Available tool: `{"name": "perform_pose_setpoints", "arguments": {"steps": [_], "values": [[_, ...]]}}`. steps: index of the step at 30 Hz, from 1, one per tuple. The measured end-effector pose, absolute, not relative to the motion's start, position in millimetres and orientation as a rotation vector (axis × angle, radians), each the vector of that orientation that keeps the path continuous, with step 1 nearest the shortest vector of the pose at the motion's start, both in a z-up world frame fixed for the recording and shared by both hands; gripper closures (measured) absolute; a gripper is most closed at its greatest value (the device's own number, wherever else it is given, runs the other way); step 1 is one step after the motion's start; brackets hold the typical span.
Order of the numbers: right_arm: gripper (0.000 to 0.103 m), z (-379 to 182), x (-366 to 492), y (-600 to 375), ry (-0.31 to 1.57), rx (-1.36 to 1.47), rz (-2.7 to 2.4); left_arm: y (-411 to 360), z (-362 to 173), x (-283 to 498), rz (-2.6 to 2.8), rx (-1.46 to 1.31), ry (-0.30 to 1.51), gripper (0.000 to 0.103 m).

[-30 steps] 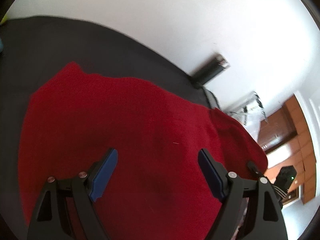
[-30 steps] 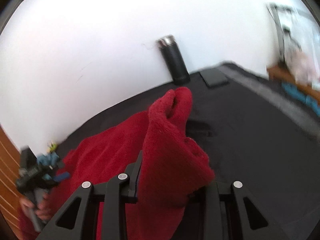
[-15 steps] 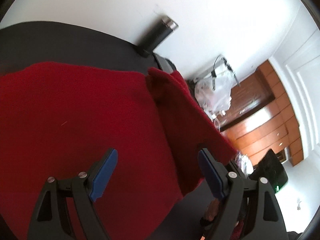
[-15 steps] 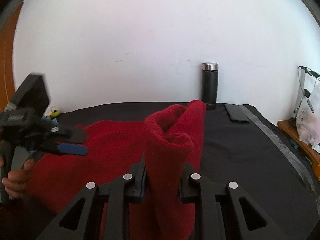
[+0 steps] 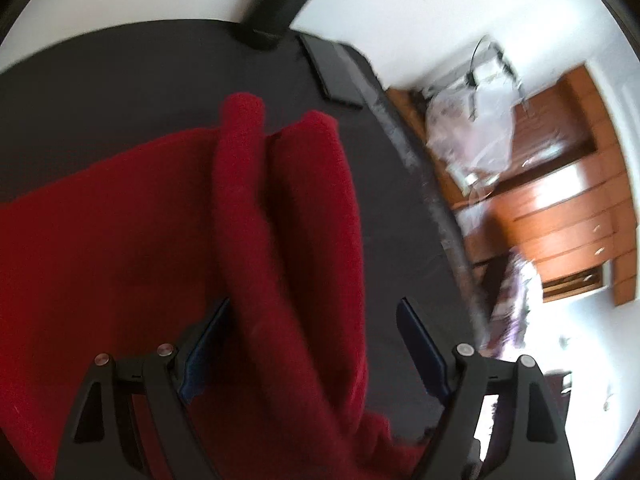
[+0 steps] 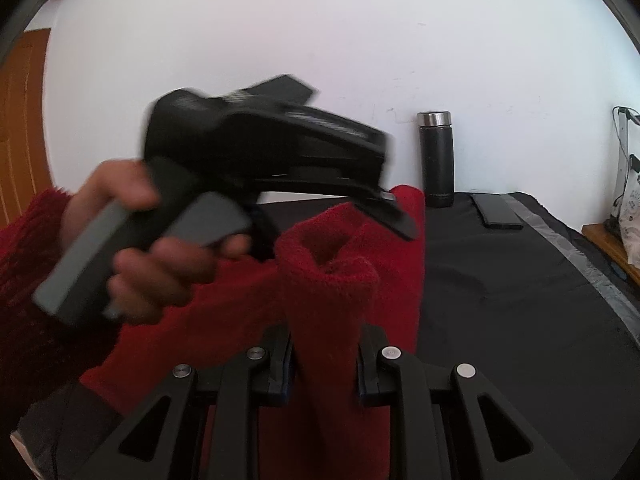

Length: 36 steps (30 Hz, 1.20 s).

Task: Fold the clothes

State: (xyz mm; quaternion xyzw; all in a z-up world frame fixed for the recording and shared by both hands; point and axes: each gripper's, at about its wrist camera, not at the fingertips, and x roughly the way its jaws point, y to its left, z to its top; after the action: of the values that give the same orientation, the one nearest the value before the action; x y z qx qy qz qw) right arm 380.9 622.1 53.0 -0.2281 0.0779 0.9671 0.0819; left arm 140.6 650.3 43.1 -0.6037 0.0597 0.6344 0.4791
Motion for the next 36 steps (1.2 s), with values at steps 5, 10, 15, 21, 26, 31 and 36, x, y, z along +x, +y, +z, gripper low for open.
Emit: {"name": "perform_pose_setpoints", "arguments": {"steps": [5, 10, 15, 21, 26, 31, 36], "values": [[0.080, 50.2, 383.5, 623.6, 0.235, -0.669, 2.895, 675.2, 31.8, 148.2, 1.591, -1.501, 0.327, 0.076], [0.079, 51.2, 389.0, 631.3, 0.272, -0.635, 2.872, 670.0, 35.2, 150.5, 1.609, -1.480, 0.327, 0.083], [0.015, 54.9, 401.3, 644.2, 0.364, -0.582, 2.798, 656.7, 53.3, 138.7, 1.627, -1.477, 0.270, 0.083], [0.015, 52.6, 400.7, 641.6, 0.352, -0.662, 2.829, 639.1, 69.5, 123.5, 1.628, -1.461, 0.185, 0.083], [0.065, 53.7, 392.0, 631.2, 0.309, -0.681, 2.840, 616.6, 84.1, 119.3, 1.635, -1.429, 0.135, 0.083], [0.083, 69.5, 385.9, 616.6, 0.238, -0.636, 2.853, 582.0, 104.8, 110.6, 1.655, -1.372, 0.065, 0.085], [0.084, 98.3, 379.0, 584.8, 0.118, -0.537, 2.897, 536.5, 122.4, 97.0, 1.676, -1.304, -0.015, 0.085]]}}
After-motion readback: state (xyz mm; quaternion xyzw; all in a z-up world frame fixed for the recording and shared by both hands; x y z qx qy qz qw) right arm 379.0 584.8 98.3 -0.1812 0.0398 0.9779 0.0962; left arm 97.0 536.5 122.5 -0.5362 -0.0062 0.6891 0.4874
